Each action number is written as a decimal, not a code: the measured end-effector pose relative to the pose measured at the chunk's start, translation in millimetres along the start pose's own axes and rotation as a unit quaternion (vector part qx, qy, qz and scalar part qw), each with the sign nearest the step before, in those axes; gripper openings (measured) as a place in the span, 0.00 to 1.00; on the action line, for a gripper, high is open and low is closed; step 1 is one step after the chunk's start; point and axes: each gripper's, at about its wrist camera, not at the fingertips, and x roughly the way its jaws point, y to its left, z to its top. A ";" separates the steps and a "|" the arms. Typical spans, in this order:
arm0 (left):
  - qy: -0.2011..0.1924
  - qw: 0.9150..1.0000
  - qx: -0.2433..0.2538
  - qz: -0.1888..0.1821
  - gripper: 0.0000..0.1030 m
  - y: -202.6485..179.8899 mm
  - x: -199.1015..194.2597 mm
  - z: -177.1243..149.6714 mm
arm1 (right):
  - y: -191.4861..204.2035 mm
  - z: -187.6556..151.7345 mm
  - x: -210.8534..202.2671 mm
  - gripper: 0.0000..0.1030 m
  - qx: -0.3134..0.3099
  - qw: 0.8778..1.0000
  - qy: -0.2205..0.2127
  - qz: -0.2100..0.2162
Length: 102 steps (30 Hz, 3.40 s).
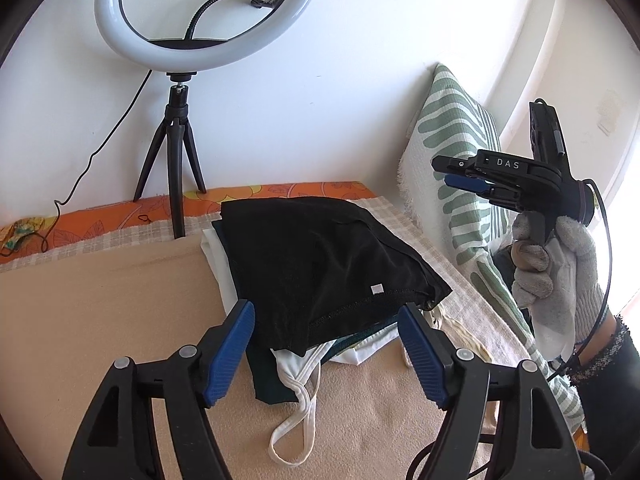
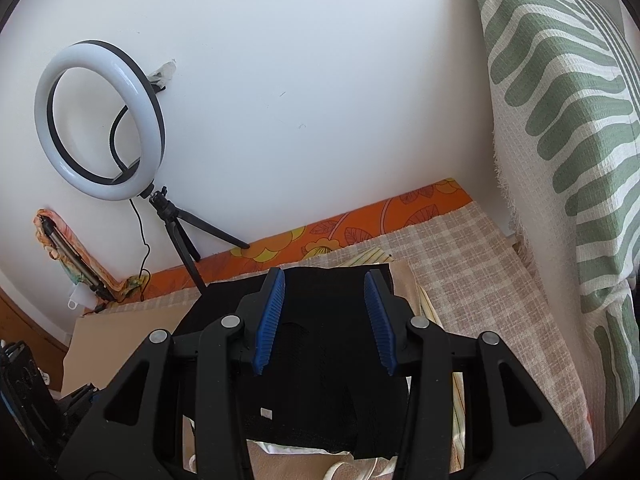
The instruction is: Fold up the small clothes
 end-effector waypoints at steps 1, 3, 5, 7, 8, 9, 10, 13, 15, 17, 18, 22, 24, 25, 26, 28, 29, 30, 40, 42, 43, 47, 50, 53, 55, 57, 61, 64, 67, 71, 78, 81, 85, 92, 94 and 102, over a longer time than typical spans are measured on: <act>-0.001 1.000 0.003 0.001 0.74 -2.1 -3.9 -1.3 | 2.9 -1.7 -3.8 0.43 -0.003 1.000 -0.001 -0.002; -0.004 1.000 0.010 0.003 0.75 -6.8 -12.6 -4.3 | 8.2 -6.6 -13.0 0.43 -0.007 1.000 -0.005 -0.008; -0.008 1.000 0.015 0.005 0.76 -10.7 -22.1 -7.2 | 15.0 -11.0 -21.2 0.43 -0.010 1.000 -0.006 -0.009; -0.013 1.000 0.015 0.002 0.79 -13.0 -32.5 -11.0 | 22.8 -16.3 -29.8 0.43 -0.013 1.000 -0.009 -0.010; -0.015 1.000 0.014 0.000 0.80 -14.2 -37.9 -13.3 | 27.1 -19.2 -34.0 0.43 -0.016 1.000 -0.011 -0.012; -0.018 1.000 0.015 -0.001 0.81 -15.1 -43.0 -15.6 | 31.3 -21.9 -37.9 0.43 -0.018 1.000 -0.012 -0.013; -0.020 1.000 0.018 0.000 0.82 -16.4 -47.8 -18.2 | 35.8 -25.5 -41.5 0.43 -0.019 1.000 -0.012 -0.015; -0.024 0.999 0.026 0.004 0.86 -18.6 -61.4 -27.0 | 51.0 -37.9 -53.5 0.58 -0.032 0.999 -0.022 -0.024; -0.027 0.999 0.030 0.007 0.89 -18.7 -70.1 -32.1 | 62.8 -46.1 -61.1 0.58 -0.044 0.998 -0.026 -0.026; -0.029 0.999 0.035 0.011 0.93 -19.3 -79.4 -37.0 | 73.8 -55.4 -68.2 0.58 -0.048 0.998 -0.030 -0.023; -0.031 0.999 0.036 0.013 0.95 -19.1 -84.4 -39.4 | 78.3 -60.6 -71.9 0.58 -0.048 0.998 -0.032 -0.024; -0.042 0.998 0.042 0.015 0.99 -17.2 -102.6 -49.1 | 96.0 -81.8 -84.4 0.58 -0.052 0.997 -0.043 -0.039; -0.044 0.998 0.047 0.018 1.00 -16.4 -109.4 -55.1 | 102.8 -91.9 -89.0 0.58 -0.052 0.996 -0.050 -0.043; -0.044 0.998 0.050 0.021 1.00 -16.2 -112.2 -57.8 | 105.6 -97.4 -91.4 0.63 -0.050 0.996 -0.054 -0.042; -0.043 0.997 0.053 0.023 1.00 -15.8 -114.9 -60.9 | 107.9 -102.8 -93.4 0.71 -0.046 0.996 -0.059 -0.040; -0.042 0.997 0.054 0.025 1.00 -14.1 -120.8 -67.5 | 112.8 -113.9 -97.4 0.72 -0.039 0.996 -0.067 -0.037; -0.042 0.997 0.052 0.023 1.00 -12.5 -123.9 -70.5 | 114.9 -119.3 -98.4 0.72 -0.037 0.996 -0.069 -0.039; -0.044 0.998 0.050 0.023 1.00 -11.1 -127.2 -73.7 | 116.7 -124.1 -99.2 0.72 -0.035 0.996 -0.070 -0.041; -0.047 0.994 0.083 0.058 1.00 -6.1 -144.0 -98.3 | 140.0 -169.9 -95.3 0.83 -0.039 0.995 -0.070 -0.059; -0.051 0.992 0.088 0.073 1.00 -5.4 -144.9 -101.6 | 142.4 -174.4 -93.1 0.83 -0.036 0.995 -0.067 -0.062; -0.055 0.991 0.090 0.085 1.00 -5.1 -145.5 -103.0 | 143.1 -177.0 -92.7 0.83 -0.033 0.995 -0.068 -0.063; -0.051 0.989 0.090 0.110 1.00 -2.6 -144.6 -107.0 | 142.4 -189.0 -92.3 0.96 -0.015 0.995 -0.076 -0.070; -0.043 0.988 0.090 0.119 1.00 -0.9 -142.3 -111.8 | 141.3 -198.1 -92.8 0.99 0.004 0.994 -0.083 -0.072; -0.033 0.987 0.094 0.124 1.00 -1.7 -139.1 -117.5 | 141.1 -203.4 -89.2 0.99 0.009 0.994 -0.082 -0.078; -0.030 0.986 0.099 0.127 1.00 -2.6 -137.9 -120.8 | 141.3 -205.5 -86.1 1.00 0.007 0.994 -0.079 -0.078; -0.028 0.986 0.102 0.130 1.00 -2.4 -137.8 -123.3 | 140.7 -205.8 -80.8 1.00 0.005 0.994 -0.073 -0.082; -0.024 0.986 0.102 0.130 1.00 -1.2 -137.6 -125.3 | 137.6 -207.9 -76.9 1.00 0.007 0.994 -0.065 -0.088; -0.021 0.987 0.097 0.128 1.00 0.4 -136.9 -124.9 | 134.9 -208.1 -75.8 1.00 0.013 0.994 -0.065 -0.087; -0.020 0.987 0.095 0.127 1.00 0.7 -136.5 -124.6 | 134.6 -208.0 -74.3 1.00 0.018 0.995 -0.061 -0.082; -0.022 0.987 0.100 0.128 1.00 -0.1 -137.0 -124.7 | 137.8 -207.7 -73.0 1.00 0.012 0.995 -0.061 -0.081; -0.023 0.987 0.097 0.126 1.00 -1.7 -137.2 -124.6 | 140.0 -208.1 -71.1 1.00 0.006 0.995 -0.058 -0.076; -0.025 0.987 0.095 0.130 1.00 -1.7 -137.5 -123.9 | 139.7 -208.0 -72.3 1.00 0.008 0.995 -0.060 -0.075; -0.025 0.988 0.090 0.126 1.00 -1.3 -138.5 -122.9 | 138.5 -207.7 -71.6 1.00 0.013 0.996 -0.058 -0.070; -0.024 0.988 0.089 0.125 1.00 -1.9 -137.7 -122.4 | 138.3 -207.1 -70.8 1.00 0.013 0.996 -0.059 -0.069; -0.025 0.988 0.090 0.125 1.00 -1.9 -137.7 -122.3 | 138.8 -207.3 -71.0 1.00 0.013 0.996 -0.058 -0.068; -0.019 0.988 0.085 0.128 1.00 -0.5 -135.7 -121.8 | 139.2 -206.9 -70.1 1.00 0.011 0.996 -0.057 -0.068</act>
